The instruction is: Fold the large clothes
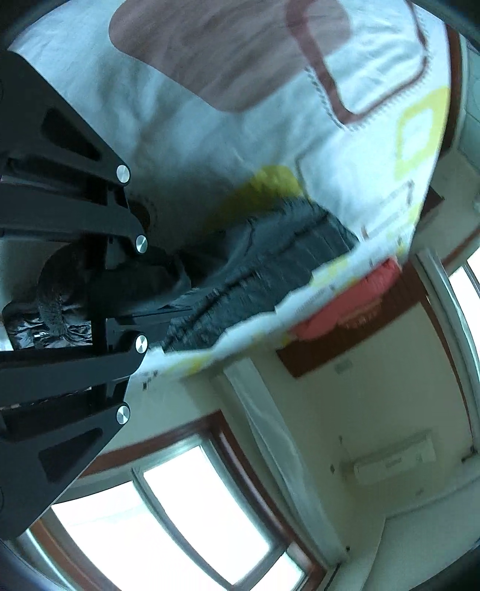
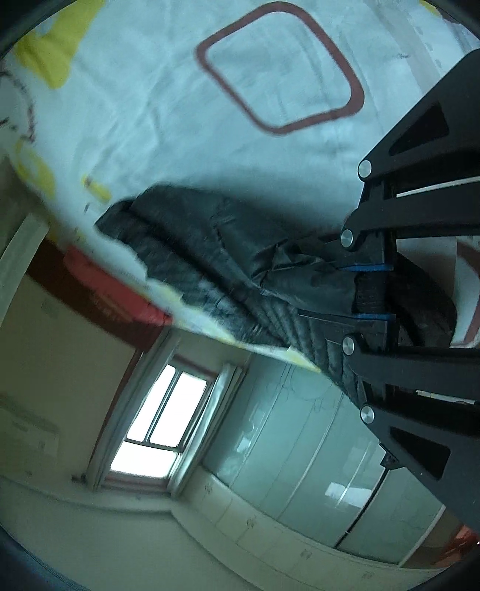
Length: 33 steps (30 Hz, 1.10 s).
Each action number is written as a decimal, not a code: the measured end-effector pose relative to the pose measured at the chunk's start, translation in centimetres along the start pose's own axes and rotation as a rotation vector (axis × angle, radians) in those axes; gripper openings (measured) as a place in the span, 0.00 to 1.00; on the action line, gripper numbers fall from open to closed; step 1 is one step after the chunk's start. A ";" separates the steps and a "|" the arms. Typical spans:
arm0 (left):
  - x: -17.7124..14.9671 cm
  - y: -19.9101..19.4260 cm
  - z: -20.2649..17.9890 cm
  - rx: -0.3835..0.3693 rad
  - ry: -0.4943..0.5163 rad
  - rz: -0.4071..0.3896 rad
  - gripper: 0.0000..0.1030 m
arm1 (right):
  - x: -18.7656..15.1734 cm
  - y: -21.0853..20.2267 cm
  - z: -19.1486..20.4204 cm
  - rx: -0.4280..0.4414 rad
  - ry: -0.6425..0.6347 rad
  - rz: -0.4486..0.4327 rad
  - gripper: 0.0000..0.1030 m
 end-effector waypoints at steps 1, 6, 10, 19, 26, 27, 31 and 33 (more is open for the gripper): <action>0.3 -0.4 -0.7 -0.012 0.010 -0.011 0.10 | 0.3 -0.4 0.8 0.013 -0.012 -0.007 0.14; 1.9 -2.1 -4.2 -0.063 0.031 -0.061 0.10 | 2.0 -1.8 4.4 0.078 -0.065 -0.044 0.14; 4.1 -2.2 -5.2 -0.071 0.054 -0.088 0.10 | 4.5 -1.3 5.8 0.126 -0.068 -0.061 0.14; 11.1 7.4 -5.8 -0.024 0.091 -0.081 0.10 | 13.2 8.2 5.2 0.124 -0.049 -0.078 0.14; 16.6 19.7 -4.0 0.081 0.098 -0.035 0.10 | 19.3 18.2 1.7 0.043 -0.013 -0.040 0.14; 17.2 21.1 -3.6 0.095 0.099 -0.032 0.10 | 20.1 19.8 1.0 0.027 -0.012 -0.033 0.14; 19.1 27.2 -1.7 0.158 0.107 -0.009 0.10 | 22.3 25.1 -1.5 -0.021 0.002 -0.002 0.14; 20.0 30.2 -0.4 0.192 0.118 0.000 0.10 | 23.4 28.0 -3.2 -0.051 0.010 0.013 0.14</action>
Point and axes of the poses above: each gripper's, at about its wrist camera, not at the fingertips, and y roughly the way its jaws point, z to its left, x to its top, the point moved 10 cm from there along y, roughly the way its jaws point, and after that the axes turned 3 degrees about x, right-handed, at the moved point
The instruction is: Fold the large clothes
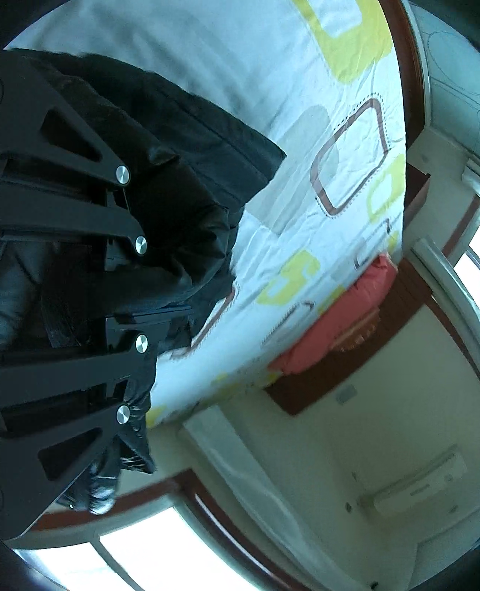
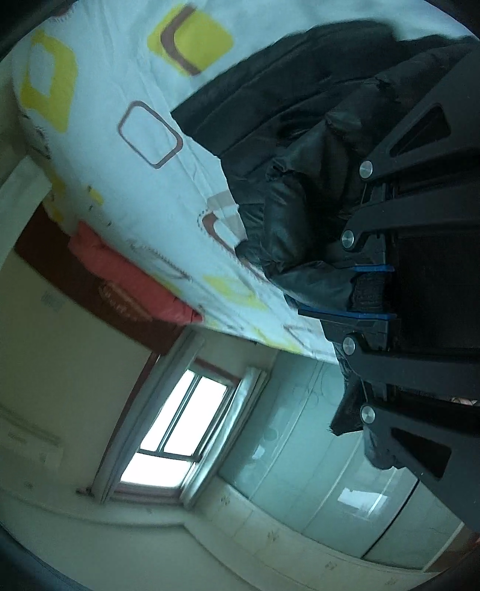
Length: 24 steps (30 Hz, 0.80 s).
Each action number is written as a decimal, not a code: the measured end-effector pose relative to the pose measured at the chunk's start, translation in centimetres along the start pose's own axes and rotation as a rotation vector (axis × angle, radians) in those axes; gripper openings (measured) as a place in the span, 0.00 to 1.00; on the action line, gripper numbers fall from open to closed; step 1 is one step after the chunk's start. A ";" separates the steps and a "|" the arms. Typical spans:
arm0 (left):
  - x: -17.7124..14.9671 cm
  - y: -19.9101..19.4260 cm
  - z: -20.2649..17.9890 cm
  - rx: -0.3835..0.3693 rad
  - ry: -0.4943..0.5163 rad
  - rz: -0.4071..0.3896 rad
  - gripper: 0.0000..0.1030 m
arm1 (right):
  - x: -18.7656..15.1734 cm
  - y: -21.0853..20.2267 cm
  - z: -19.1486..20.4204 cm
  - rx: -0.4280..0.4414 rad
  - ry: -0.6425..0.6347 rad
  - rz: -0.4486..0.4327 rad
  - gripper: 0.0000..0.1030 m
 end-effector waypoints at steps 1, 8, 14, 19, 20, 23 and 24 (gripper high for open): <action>0.2 1.2 0.4 0.015 0.004 0.002 0.10 | 0.5 1.3 -0.7 -0.015 0.000 0.007 0.14; 1.9 8.7 3.9 0.131 0.026 0.022 0.10 | 3.2 6.9 -6.5 -0.128 0.030 0.018 0.14; 1.7 10.9 4.9 0.167 0.071 0.029 0.11 | 3.1 7.9 -8.0 -0.157 0.004 0.016 0.14; 1.8 10.7 5.0 0.156 0.054 0.042 0.14 | 3.3 7.7 -7.4 -0.147 -0.013 0.016 0.21; 1.9 10.4 4.7 0.148 0.054 0.045 0.17 | 3.3 7.4 -7.1 -0.134 -0.010 0.018 0.28; 2.5 9.1 3.8 0.083 0.031 0.057 0.44 | 3.9 5.6 -5.6 -0.097 -0.024 -0.019 0.57; 2.7 8.6 3.4 0.055 0.014 0.051 0.53 | 4.0 5.2 -5.1 -0.097 -0.036 -0.030 0.62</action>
Point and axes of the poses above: each gripper's, at about its wrist camera, not at the fingertips, and y roughly the way its jaws point, z to its left, x to its top, the point moved 10 cm from there along y, roughly the way its jaws point, and after that the axes turned 3 degrees about x, right-handed, at the moved point
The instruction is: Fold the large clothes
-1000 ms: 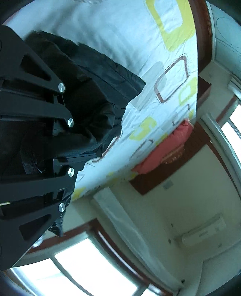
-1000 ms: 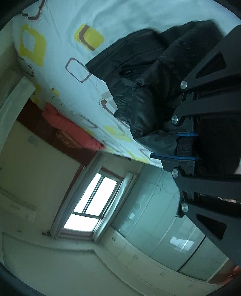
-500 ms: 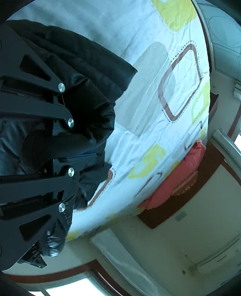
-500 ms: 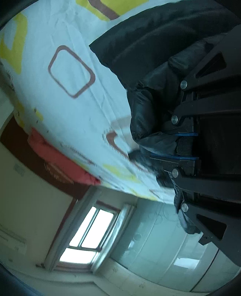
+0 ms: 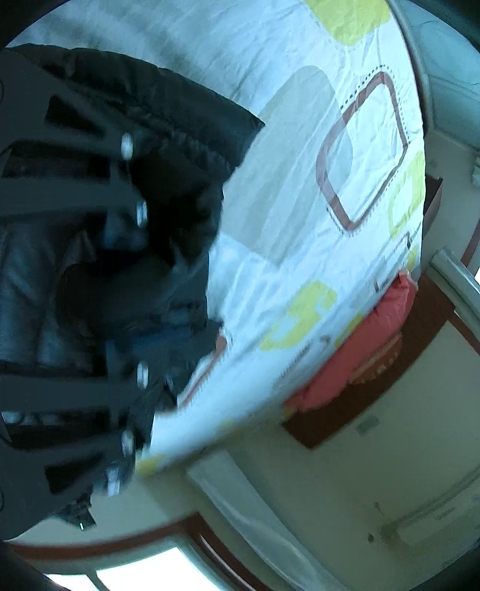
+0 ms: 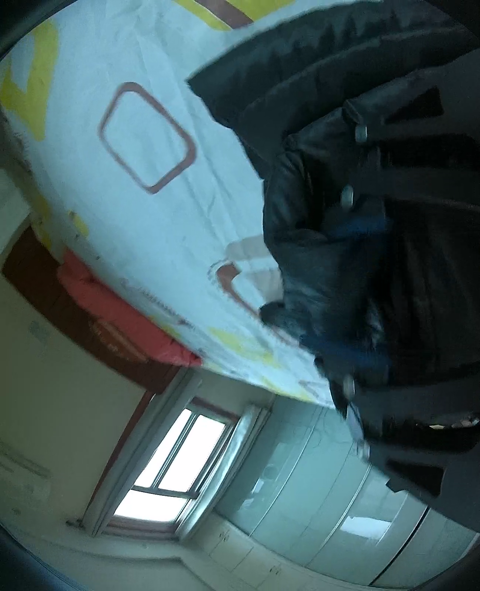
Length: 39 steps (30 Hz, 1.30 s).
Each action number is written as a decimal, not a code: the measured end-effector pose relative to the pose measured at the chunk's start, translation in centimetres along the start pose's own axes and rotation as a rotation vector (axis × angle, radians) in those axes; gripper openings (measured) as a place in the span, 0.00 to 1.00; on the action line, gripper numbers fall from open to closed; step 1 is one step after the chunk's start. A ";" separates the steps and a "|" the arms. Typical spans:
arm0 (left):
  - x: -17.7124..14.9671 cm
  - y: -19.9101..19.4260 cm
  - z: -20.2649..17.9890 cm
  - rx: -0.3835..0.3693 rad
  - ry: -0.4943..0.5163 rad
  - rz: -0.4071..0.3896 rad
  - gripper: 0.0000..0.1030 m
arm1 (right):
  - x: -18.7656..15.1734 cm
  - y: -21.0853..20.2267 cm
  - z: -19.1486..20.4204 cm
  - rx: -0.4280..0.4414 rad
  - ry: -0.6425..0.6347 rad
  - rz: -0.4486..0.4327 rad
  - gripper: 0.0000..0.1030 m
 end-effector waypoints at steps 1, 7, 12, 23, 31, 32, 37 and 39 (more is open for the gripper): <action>0.3 -0.8 -0.2 -0.022 -0.022 -0.017 0.70 | 0.1 -0.5 0.5 0.001 -0.019 -0.010 0.65; 1.8 -5.4 -0.3 -0.062 -0.115 -0.116 0.80 | -0.5 -1.4 2.3 -0.067 -0.132 -0.014 0.65; 0.7 -3.2 -1.0 0.063 0.047 -0.093 0.77 | -1.4 2.9 3.9 -0.201 -0.288 0.062 0.53; 0.9 4.3 3.2 0.321 0.140 0.002 0.77 | -2.3 10.1 -0.6 -0.432 -0.414 0.192 0.47; 1.0 1.2 1.4 0.412 0.227 -0.062 0.77 | -1.9 6.8 1.9 -0.459 -0.457 0.110 0.47; 1.0 0.0 0.6 0.385 0.225 -0.086 0.77 | -2.2 5.7 2.8 -0.443 -0.465 0.088 0.47; -3.3 -2.3 -4.4 0.214 0.277 -0.076 0.77 | -6.9 4.9 5.9 -0.401 -0.574 0.138 0.47; -5.6 -0.7 -5.1 0.199 0.296 -0.011 0.77 | -8.4 5.8 5.6 -0.424 -0.614 0.173 0.47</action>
Point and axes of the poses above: each gripper's, at about its wrist camera, not at the fingertips, and y roughly the way its jaws point, z to its left, x to its top, the point moved 10 cm from there along y, roughly the way its jaws point, and after that the axes turned 3 degrees about x, right-handed, at the moved point
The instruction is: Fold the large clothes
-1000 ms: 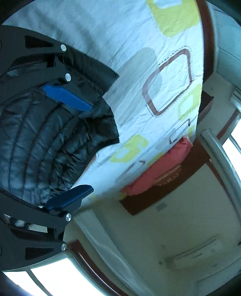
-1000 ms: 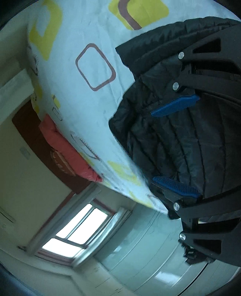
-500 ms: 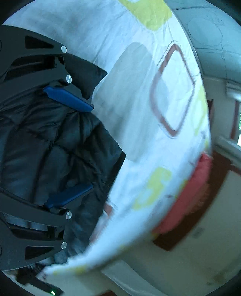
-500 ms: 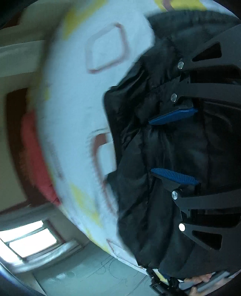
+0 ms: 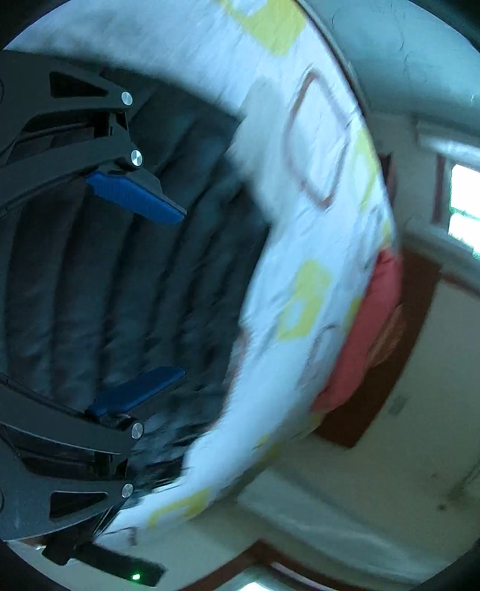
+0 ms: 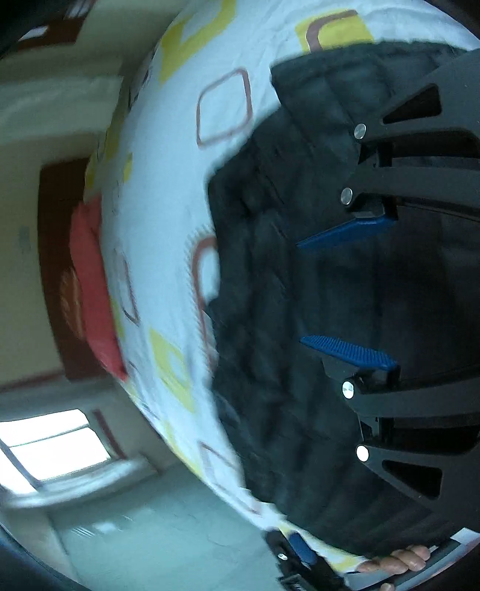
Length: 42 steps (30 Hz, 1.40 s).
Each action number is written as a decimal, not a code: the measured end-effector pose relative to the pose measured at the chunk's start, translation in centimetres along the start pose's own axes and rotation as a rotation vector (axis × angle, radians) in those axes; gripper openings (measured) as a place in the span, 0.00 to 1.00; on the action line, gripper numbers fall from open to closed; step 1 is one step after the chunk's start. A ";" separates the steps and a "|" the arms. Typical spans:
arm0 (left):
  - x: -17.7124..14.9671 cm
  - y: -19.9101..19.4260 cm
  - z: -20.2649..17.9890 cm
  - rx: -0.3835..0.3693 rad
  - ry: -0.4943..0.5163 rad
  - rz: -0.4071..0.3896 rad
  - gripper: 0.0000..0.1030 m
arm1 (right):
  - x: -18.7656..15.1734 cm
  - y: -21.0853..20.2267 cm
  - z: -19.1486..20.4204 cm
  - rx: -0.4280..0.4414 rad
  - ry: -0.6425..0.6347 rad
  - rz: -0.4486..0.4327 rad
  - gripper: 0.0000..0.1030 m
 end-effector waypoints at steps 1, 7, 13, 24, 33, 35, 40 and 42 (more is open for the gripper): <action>-1.0 1.1 -0.1 0.009 -0.008 0.031 0.77 | -0.8 1.0 0.3 -0.032 -0.030 0.025 0.47; -2.6 4.3 -0.5 0.135 0.112 0.070 0.75 | -1.3 1.8 -0.2 -0.004 0.024 0.046 0.46; -1.1 -0.7 3.7 0.099 -0.032 0.006 0.70 | -1.1 -2.7 -5.9 -0.174 0.060 -0.036 0.46; -2.8 1.9 6.6 0.171 -0.014 0.049 0.65 | -3.2 -0.2 -8.1 -0.171 0.128 -0.010 0.48; -3.2 -5.2 8.5 0.135 -0.103 0.016 0.73 | -4.6 -8.3 -8.8 -0.144 0.205 -0.073 0.56; -4.0 -7.3 9.7 0.133 -0.170 -0.010 0.75 | -5.5 -10.2 -9.7 -0.133 0.243 -0.086 0.59; -8.9 -12.2 14.1 0.157 -0.387 -0.036 0.80 | -9.2 -14.7 -12.5 -0.132 0.364 -0.111 0.61; -11.1 -13.2 15.0 0.142 -0.465 -0.028 0.80 | -11.5 -15.6 -13.5 -0.117 0.443 -0.100 0.62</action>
Point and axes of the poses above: each gripper's, at about its wrist camera, not at the fingertips, and y roughly the way its jaws point, z to its left, x to its top, the point moved 10 cm from there along y, roughly the way its jaws point, and after that the axes turned 3 degrees about x, right-handed, at the moved point
